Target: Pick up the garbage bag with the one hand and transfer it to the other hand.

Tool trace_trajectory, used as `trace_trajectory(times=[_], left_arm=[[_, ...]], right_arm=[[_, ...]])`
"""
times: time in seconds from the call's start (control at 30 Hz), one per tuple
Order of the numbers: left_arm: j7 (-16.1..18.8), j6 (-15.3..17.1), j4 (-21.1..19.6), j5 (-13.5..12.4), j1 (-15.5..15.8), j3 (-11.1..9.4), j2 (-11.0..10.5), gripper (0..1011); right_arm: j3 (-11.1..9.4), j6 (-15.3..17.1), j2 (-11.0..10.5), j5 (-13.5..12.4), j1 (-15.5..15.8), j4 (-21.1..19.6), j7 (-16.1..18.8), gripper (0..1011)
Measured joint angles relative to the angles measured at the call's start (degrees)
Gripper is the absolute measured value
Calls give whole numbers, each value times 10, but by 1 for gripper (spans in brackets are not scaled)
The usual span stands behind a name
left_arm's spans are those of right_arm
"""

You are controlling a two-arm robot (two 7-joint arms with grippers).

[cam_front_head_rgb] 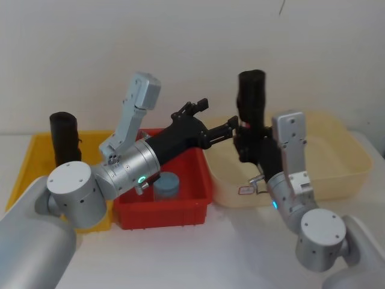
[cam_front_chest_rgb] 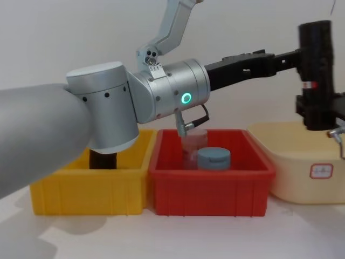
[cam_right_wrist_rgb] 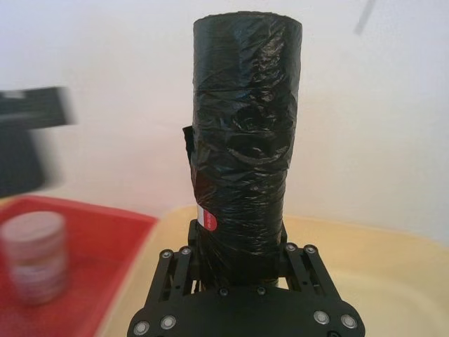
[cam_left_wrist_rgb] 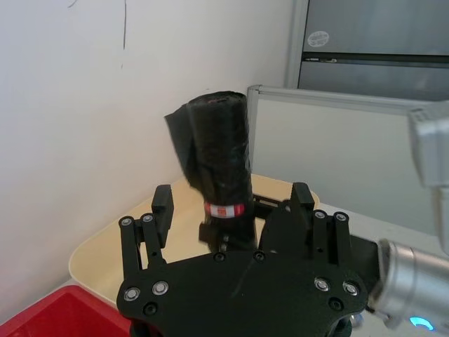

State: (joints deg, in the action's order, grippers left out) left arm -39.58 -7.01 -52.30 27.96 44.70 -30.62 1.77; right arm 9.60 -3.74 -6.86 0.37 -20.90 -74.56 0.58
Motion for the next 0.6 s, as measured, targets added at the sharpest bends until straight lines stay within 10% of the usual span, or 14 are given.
trace_trajectory(times=[0.23, 0.6], left_arm=[[0, 0, 0, 0, 0, 0, 0, 1000], [0, 0, 0, 0, 0, 0, 0, 1001]], right_arm=[[-31, 4, -7, 0, -21, 27, -21, 547], [-69, 16, -23, 1, -39, 42, -43, 868]])
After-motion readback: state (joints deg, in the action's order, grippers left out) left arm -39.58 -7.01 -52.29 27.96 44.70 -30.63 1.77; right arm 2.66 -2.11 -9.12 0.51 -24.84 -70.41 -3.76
